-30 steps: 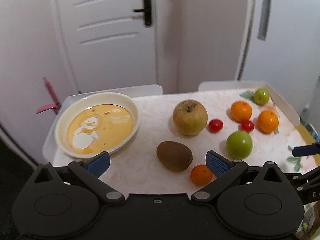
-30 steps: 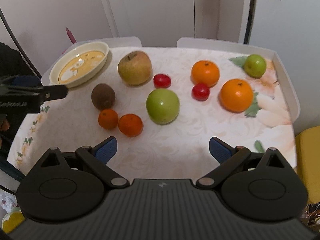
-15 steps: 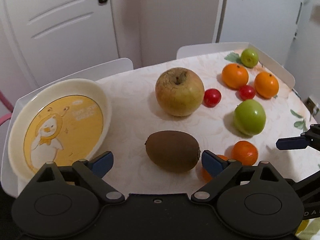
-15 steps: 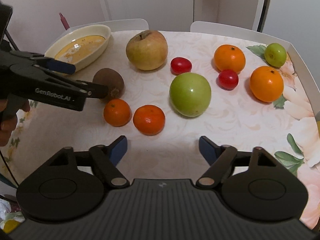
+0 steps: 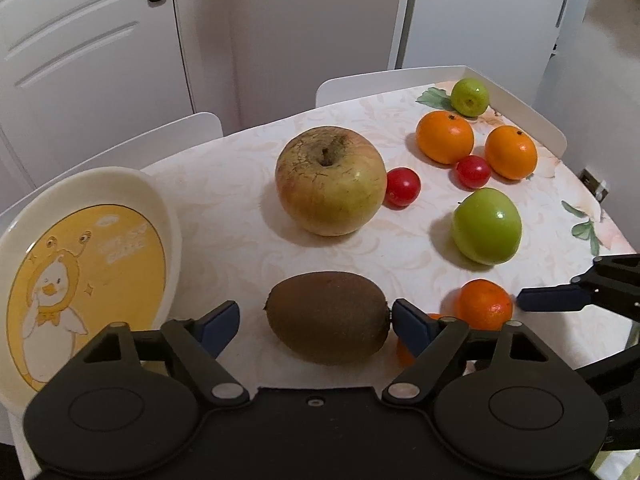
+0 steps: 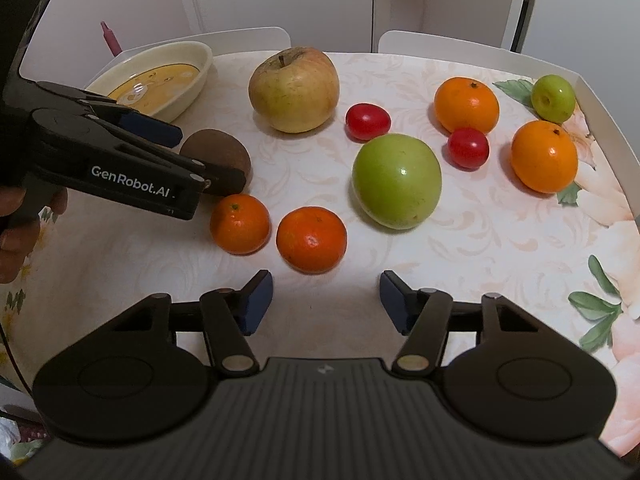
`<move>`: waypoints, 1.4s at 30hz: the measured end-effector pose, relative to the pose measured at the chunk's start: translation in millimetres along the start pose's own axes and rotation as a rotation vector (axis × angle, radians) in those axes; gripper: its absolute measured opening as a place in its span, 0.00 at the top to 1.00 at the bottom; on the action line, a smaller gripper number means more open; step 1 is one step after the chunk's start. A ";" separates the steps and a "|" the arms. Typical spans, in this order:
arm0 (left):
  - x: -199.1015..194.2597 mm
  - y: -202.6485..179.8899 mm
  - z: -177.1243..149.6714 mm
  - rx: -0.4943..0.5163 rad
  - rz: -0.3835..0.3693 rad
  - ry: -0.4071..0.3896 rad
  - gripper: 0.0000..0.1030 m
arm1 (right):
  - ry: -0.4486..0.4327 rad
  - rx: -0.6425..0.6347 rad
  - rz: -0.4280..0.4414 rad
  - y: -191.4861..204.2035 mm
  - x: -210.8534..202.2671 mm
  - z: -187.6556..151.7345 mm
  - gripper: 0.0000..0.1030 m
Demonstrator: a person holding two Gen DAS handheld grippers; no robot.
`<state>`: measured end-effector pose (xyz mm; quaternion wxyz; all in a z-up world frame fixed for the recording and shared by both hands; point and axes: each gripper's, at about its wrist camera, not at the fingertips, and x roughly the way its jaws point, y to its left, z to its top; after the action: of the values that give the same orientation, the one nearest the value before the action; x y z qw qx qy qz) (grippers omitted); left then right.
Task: Organize fruits
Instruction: 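Grasp the brown kiwi with the left tool while the right tool grasps a tangerine, then carry kiwi and tangerine into the duck bowl and open both tools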
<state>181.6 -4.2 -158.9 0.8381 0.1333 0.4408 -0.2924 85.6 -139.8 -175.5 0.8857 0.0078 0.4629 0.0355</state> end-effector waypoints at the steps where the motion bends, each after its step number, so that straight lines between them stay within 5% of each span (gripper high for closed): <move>1: 0.2 0.1 0.6 -0.001 -0.009 0.002 0.23 | -0.001 0.000 -0.001 0.9 -0.1 0.0 0.30; 16: -4.7 -1.4 -1.1 0.004 -0.023 0.009 0.32 | -0.010 -0.033 0.019 2.9 6.7 9.6 0.47; 32: -17.4 5.4 -13.7 -0.055 0.044 0.004 0.33 | -0.025 -0.086 0.044 2.7 11.1 15.2 0.48; 42: -52.6 -0.4 -26.2 -0.156 0.116 -0.070 0.34 | -0.054 -0.114 0.077 0.2 -11.7 22.5 0.49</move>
<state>140.9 27.6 -131.0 0.8762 0.0826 0.4245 -0.2126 97.5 -140.0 -153.0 0.8949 -0.0241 0.4353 0.0956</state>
